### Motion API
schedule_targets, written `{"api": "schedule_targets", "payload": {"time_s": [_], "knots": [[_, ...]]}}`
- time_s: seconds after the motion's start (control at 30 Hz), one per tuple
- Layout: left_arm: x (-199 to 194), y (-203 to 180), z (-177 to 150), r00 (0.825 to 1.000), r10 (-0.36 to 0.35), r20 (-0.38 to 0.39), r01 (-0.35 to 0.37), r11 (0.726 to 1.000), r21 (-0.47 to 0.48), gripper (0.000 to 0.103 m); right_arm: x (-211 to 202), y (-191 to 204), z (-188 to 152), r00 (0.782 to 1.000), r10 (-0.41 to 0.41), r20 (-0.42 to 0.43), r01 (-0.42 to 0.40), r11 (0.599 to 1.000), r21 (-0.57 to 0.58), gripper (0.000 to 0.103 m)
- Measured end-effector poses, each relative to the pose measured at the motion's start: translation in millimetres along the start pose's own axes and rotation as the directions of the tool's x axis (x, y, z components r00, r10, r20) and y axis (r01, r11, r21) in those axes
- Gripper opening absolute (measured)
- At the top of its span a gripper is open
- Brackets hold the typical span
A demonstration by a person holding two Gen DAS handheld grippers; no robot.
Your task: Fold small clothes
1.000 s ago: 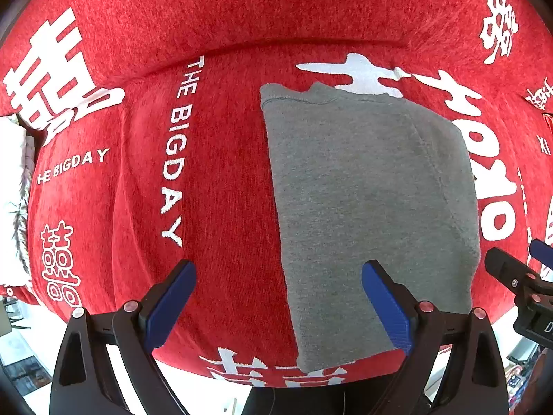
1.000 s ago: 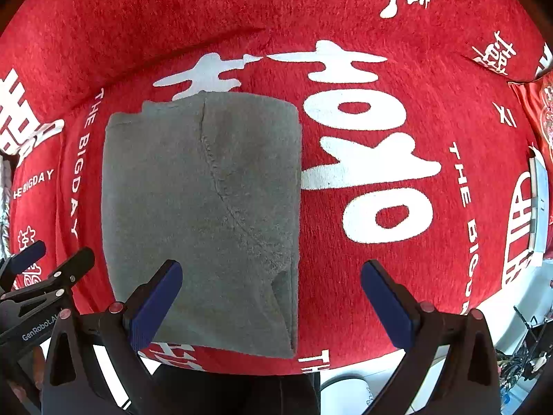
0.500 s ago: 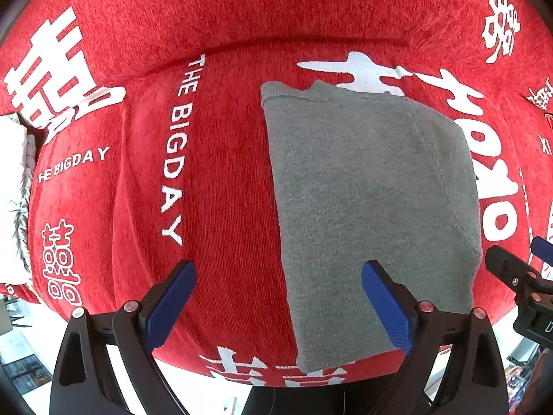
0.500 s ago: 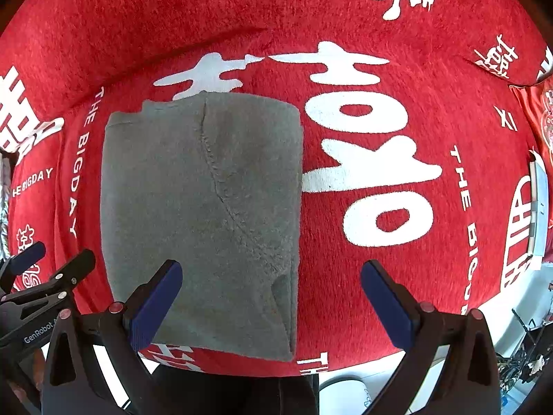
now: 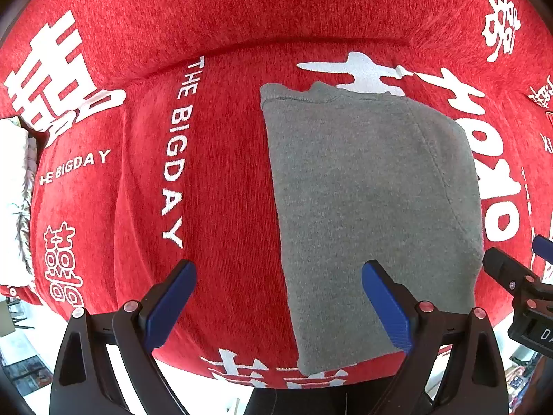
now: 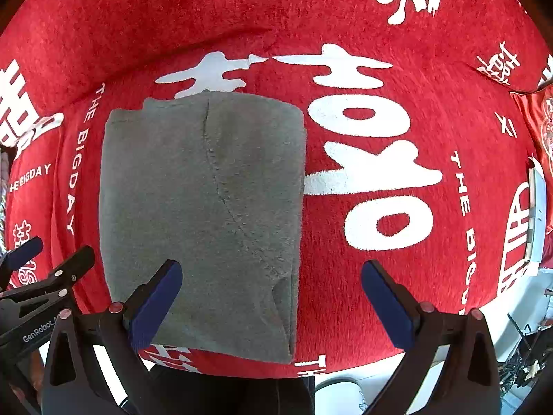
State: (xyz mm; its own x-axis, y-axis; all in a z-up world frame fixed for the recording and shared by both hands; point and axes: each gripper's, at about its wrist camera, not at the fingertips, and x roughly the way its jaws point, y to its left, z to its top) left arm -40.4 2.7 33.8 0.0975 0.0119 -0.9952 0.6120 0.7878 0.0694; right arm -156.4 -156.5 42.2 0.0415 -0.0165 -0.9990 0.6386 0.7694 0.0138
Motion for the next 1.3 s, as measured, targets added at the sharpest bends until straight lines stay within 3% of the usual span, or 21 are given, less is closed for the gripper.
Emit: {"api": "schedule_targets", "payload": {"time_s": [1.3], "knots": [[-0.9, -7.2, -3.9, 1.000, 0.020, 0.017, -0.020, 1.000, -0.008, 0.097, 1.5, -1.2, 0.4, 1.000, 0.010, -0.003, -0.010, 1.000, 0.002, 0.103]]}}
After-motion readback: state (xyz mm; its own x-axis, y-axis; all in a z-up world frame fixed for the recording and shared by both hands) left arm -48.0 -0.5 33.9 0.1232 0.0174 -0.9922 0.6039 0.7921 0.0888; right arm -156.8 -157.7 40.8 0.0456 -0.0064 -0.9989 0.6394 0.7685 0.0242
